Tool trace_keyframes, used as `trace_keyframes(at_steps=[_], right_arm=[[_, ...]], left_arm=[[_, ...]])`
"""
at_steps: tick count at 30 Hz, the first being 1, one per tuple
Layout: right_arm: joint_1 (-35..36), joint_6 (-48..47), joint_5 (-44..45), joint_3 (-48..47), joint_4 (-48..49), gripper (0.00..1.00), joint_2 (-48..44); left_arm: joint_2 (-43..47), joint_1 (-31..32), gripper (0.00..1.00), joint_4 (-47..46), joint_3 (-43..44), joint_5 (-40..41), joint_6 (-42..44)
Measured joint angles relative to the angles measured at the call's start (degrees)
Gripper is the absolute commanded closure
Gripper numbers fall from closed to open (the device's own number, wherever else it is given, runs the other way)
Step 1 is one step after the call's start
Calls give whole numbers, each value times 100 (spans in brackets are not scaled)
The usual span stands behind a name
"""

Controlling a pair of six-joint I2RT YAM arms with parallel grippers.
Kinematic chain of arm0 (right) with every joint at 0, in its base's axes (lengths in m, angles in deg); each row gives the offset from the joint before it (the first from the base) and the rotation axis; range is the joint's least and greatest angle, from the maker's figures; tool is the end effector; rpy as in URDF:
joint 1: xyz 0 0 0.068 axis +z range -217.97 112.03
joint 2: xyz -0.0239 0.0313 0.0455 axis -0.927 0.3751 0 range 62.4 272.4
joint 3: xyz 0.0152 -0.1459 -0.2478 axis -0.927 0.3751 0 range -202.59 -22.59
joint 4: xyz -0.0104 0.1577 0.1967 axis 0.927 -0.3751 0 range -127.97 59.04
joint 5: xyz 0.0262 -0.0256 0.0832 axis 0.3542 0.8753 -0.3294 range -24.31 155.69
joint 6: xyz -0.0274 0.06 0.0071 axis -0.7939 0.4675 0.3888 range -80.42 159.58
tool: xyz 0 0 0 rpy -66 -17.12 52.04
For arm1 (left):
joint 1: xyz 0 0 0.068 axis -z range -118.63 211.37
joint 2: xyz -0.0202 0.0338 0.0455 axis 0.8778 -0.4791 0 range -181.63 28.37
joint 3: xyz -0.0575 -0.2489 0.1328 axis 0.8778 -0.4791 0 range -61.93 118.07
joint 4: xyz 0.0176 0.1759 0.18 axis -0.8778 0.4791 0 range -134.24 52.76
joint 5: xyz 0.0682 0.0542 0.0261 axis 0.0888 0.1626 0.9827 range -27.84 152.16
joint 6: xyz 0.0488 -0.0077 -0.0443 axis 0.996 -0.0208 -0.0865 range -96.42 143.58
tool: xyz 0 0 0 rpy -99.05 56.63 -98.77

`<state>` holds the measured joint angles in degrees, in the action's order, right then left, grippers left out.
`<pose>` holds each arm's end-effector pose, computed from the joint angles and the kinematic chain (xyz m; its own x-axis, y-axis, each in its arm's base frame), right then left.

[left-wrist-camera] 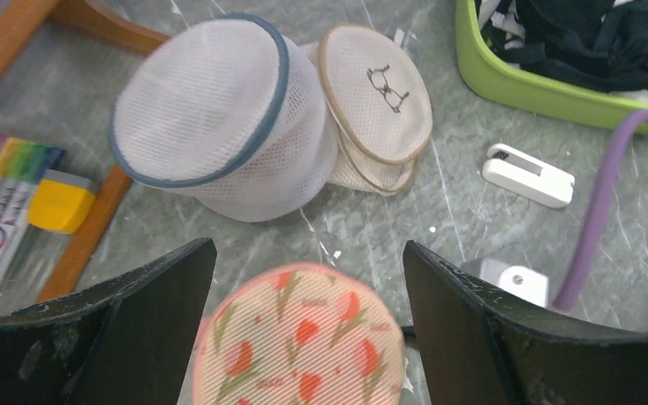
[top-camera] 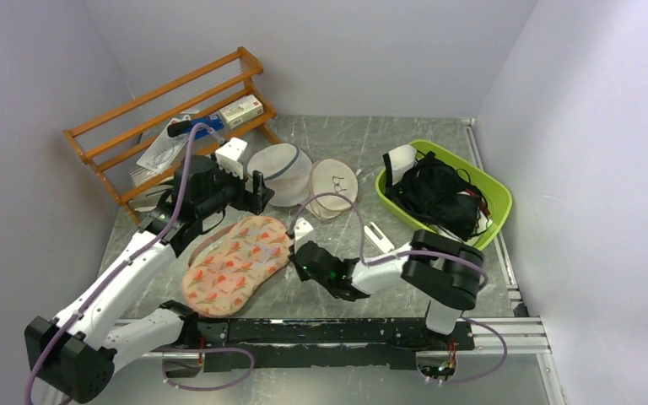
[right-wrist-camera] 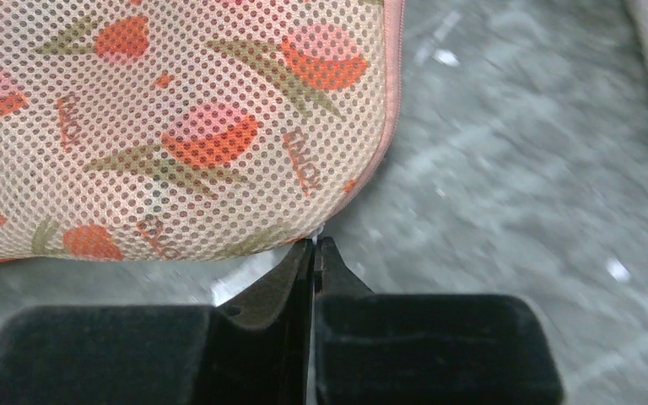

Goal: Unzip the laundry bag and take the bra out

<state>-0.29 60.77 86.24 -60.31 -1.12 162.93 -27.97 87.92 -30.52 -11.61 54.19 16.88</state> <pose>0.1445 0.3033 0.1396 -0.4653 -0.2423 -0.8513 -0.6287 0.7675 0.1251 0.1971 -0.1065 0.3386 -0.3652 0.0534 -0.9294 0.5203 0.8396 -0.1562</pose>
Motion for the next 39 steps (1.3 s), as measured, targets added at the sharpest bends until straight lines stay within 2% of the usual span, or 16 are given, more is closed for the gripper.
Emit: trace_keyframes(at_steps=[7, 13, 21, 26, 31, 36, 39], right_arm=[[-9, 295, 579, 804, -754, 100, -1137], [-44, 570, 820, 1436, -979, 100, -1904], [-474, 688, 715, 1547, -970, 100, -2260], [-782, 828, 348, 1698, -647, 100, -2520], [-907, 966, 85, 1801, -518, 100, -2603], [-922, 1016, -87, 1926, -435, 100, -2817], [-922, 1047, -190, 2000, -352, 100, -2861]], left_arm=[[-846, 83, 7, 170, 181, -566, 2], [-1207, 341, 7, 280, 181, -1021, 4], [-1860, 1051, 7, 284, 306, -1499, 4], [-2686, 1429, 7, 553, 551, -1327, 9], [-2741, 1921, 6, 660, 544, -1110, 26], [-2752, 2522, 6, 734, 546, -511, 76], [-2940, 2656, 7, 813, 621, -247, 92]])
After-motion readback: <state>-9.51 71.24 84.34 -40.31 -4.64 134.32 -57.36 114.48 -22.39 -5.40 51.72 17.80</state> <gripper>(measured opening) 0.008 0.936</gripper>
